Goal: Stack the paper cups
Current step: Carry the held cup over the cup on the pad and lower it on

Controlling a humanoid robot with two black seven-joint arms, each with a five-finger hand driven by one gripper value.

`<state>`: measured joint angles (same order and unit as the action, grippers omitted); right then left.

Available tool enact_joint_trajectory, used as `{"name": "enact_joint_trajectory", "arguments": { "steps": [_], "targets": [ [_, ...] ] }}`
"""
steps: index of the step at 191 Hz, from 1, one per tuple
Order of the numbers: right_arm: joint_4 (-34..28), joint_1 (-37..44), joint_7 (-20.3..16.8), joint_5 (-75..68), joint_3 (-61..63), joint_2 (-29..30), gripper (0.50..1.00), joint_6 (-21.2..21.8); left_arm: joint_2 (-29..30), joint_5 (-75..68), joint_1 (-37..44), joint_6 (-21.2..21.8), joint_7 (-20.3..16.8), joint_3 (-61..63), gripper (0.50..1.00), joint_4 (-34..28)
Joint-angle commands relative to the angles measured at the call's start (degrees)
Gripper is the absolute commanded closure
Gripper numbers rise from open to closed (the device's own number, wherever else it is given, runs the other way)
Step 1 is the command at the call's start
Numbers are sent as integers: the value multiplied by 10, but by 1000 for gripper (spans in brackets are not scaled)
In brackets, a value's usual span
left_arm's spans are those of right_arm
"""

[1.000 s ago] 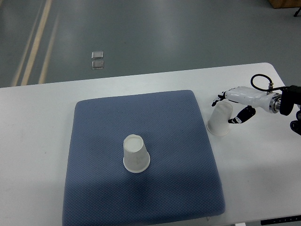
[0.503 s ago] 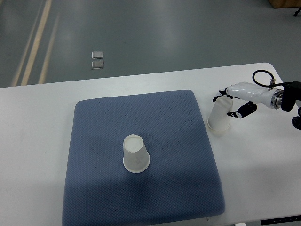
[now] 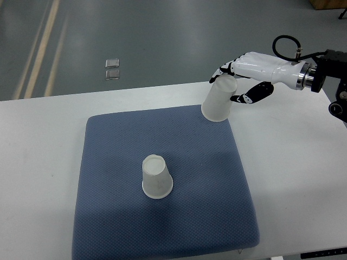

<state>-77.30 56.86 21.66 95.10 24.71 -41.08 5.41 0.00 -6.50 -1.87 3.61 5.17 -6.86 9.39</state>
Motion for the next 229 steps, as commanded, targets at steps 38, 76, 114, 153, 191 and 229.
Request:
{"name": "enact_joint_trajectory", "arguments": {
  "steps": [38,76,114,153,191,229],
  "targets": [
    [-93,33,4,-42,0,6,889,43,0,0,0,0,-1,0,500,0],
    [-107,63,6,-46,-1,21,885,86,0,0,0,0,-1,0,500,-1],
    [-107,68,4,-45,-7,61,883,92,0,0,-1,0,0,0,500,0],
    [-107,68,5,-44,-11,74,879,93,0,0,0,0,0,0,500,0],
    [-107,69,5,-36,-24,104,875,94,0,0,0,0,0,0,500,-1],
    [-107,66,5,-4,-45,128,873,94,0,0,-1,0,-1,0,500,0]
  ]
}}
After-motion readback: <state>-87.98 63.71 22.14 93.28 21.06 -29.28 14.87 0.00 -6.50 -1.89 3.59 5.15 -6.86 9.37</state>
